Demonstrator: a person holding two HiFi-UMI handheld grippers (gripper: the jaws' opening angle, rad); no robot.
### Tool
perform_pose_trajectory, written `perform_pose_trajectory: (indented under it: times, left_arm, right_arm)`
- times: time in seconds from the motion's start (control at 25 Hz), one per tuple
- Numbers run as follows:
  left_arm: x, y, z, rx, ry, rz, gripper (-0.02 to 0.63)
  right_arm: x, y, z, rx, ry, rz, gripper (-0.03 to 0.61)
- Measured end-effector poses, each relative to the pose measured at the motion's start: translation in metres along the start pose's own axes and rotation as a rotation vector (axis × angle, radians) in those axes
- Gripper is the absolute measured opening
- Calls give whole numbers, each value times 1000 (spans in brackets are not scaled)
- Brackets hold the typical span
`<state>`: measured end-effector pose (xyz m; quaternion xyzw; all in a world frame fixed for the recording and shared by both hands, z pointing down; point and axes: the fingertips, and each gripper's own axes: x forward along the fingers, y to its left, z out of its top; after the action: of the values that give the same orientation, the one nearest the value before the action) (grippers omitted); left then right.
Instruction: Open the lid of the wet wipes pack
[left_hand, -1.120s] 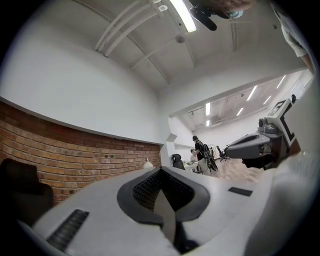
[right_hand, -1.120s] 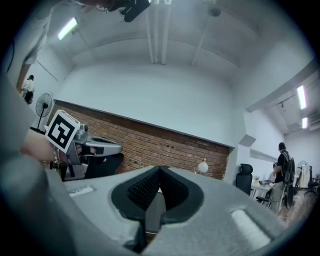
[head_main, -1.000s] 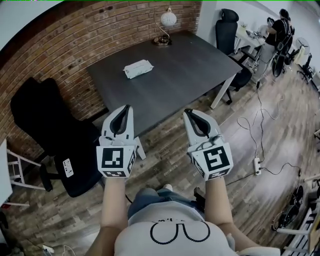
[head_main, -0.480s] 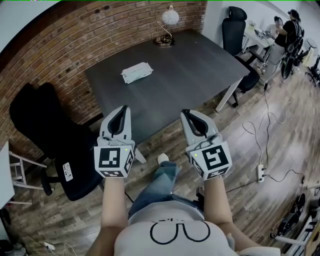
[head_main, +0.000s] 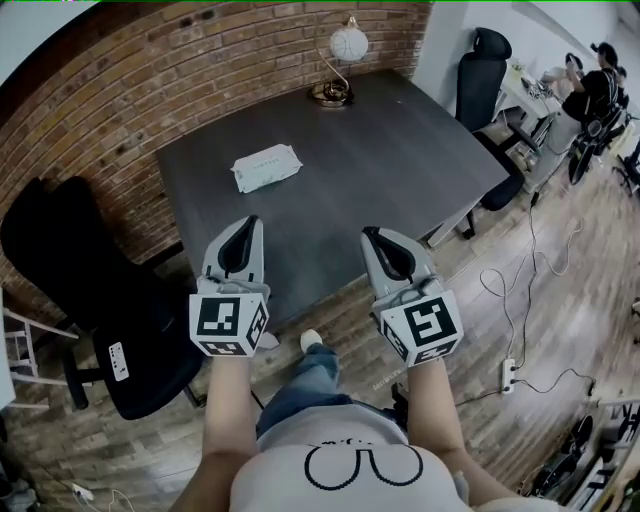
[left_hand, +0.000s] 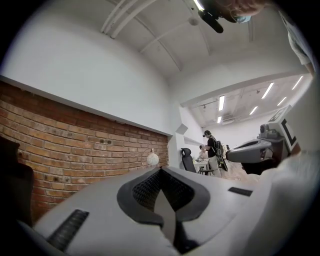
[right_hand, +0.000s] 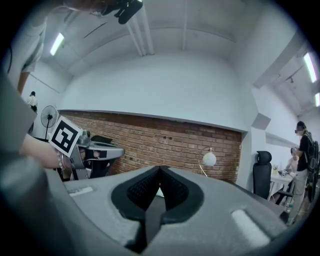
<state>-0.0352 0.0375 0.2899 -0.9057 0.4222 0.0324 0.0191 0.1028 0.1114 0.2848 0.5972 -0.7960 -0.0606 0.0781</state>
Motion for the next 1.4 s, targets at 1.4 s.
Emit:
perform_pose_trajectory:
  times: [1.4]
  left_arm:
    - [217,158,-127,119,381,93,196]
  right_arm:
    - [319,-85,-79,63,146,406,2]
